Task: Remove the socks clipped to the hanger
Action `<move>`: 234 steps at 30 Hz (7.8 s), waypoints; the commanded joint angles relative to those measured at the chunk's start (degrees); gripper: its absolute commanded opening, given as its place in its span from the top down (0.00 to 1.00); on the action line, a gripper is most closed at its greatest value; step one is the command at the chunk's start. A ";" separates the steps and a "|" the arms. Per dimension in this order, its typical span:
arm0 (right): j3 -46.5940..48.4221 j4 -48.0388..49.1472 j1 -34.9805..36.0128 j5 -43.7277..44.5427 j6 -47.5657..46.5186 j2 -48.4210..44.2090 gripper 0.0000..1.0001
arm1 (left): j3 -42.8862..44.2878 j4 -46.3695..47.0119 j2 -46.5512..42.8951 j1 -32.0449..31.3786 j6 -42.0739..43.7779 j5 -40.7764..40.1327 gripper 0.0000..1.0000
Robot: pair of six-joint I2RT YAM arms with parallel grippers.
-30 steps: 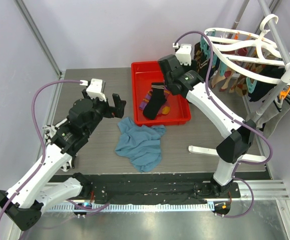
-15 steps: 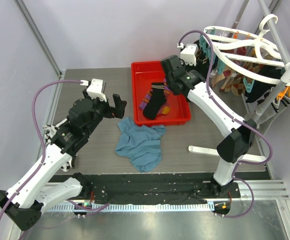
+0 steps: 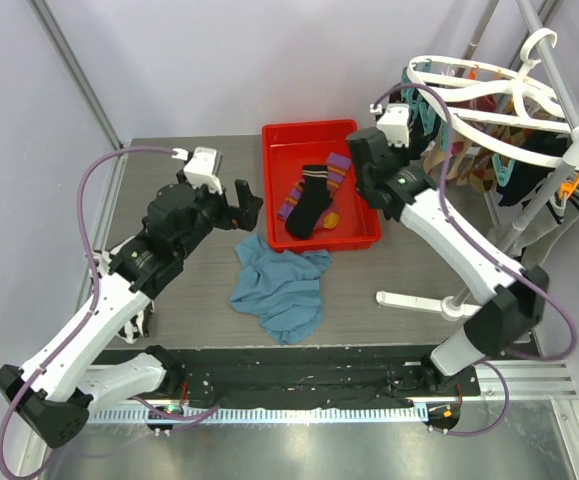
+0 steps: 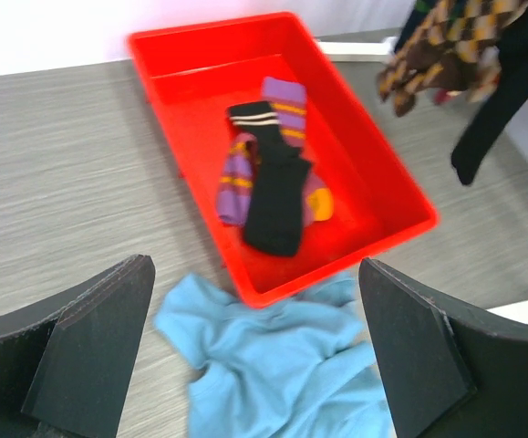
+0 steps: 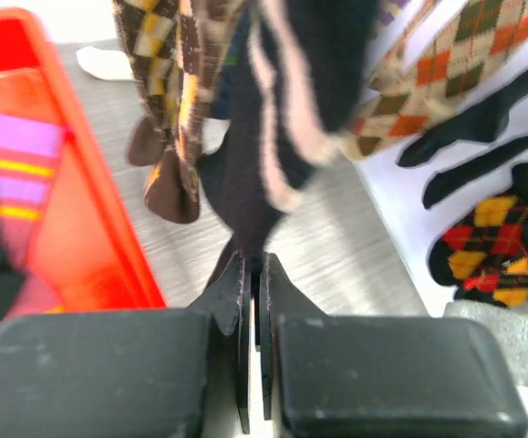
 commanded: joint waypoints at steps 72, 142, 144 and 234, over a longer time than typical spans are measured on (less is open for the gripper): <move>-27.73 15.88 -6.19 -30.71 -0.85 -43.43 0.99 | 55.90 14.77 52.21 -9.67 -17.61 25.16 0.06; 32.57 -21.03 -6.54 -33.53 11.72 -13.64 0.43 | 24.86 32.09 45.88 -22.59 -9.44 8.81 1.00; 34.06 -21.38 -6.46 -31.60 11.72 -11.45 0.44 | 24.78 32.09 45.88 -22.94 -8.91 8.03 1.00; 27.40 -4.08 0.05 -3.73 -2.34 -1.24 0.96 | 23.19 24.37 46.67 -11.01 -14.01 6.52 1.00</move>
